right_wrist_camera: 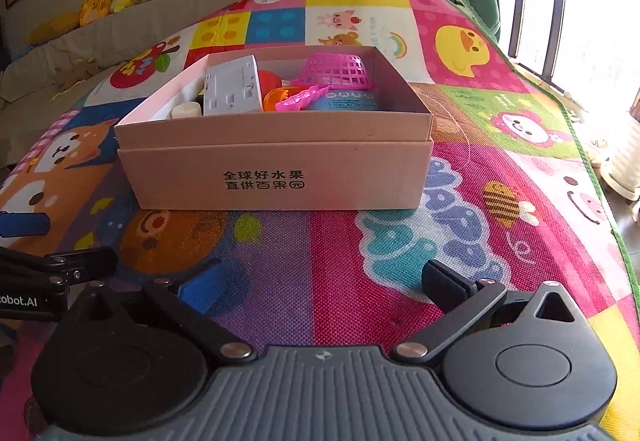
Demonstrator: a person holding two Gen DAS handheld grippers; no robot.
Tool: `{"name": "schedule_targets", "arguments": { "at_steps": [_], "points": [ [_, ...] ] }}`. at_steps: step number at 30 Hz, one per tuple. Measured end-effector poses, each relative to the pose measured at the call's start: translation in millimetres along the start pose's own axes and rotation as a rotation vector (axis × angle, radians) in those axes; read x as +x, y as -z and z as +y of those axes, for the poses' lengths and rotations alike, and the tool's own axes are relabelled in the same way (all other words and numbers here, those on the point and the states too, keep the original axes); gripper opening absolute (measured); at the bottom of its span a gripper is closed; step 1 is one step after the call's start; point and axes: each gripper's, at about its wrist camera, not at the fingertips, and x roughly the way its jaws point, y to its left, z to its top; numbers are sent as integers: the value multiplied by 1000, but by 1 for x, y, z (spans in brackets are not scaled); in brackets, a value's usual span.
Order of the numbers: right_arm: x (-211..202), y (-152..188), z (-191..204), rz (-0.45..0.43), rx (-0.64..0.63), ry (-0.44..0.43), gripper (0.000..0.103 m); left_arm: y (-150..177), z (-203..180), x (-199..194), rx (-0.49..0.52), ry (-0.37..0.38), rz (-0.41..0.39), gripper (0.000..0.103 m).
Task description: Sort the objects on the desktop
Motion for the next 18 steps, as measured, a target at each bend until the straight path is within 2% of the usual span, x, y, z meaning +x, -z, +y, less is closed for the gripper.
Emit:
{"name": "schedule_targets", "arguments": {
  "at_steps": [18],
  "points": [
    [-2, -1, -1, 0, -3, 1, 103, -1, 1, 2, 0, -3, -1, 103]
  ]
}}
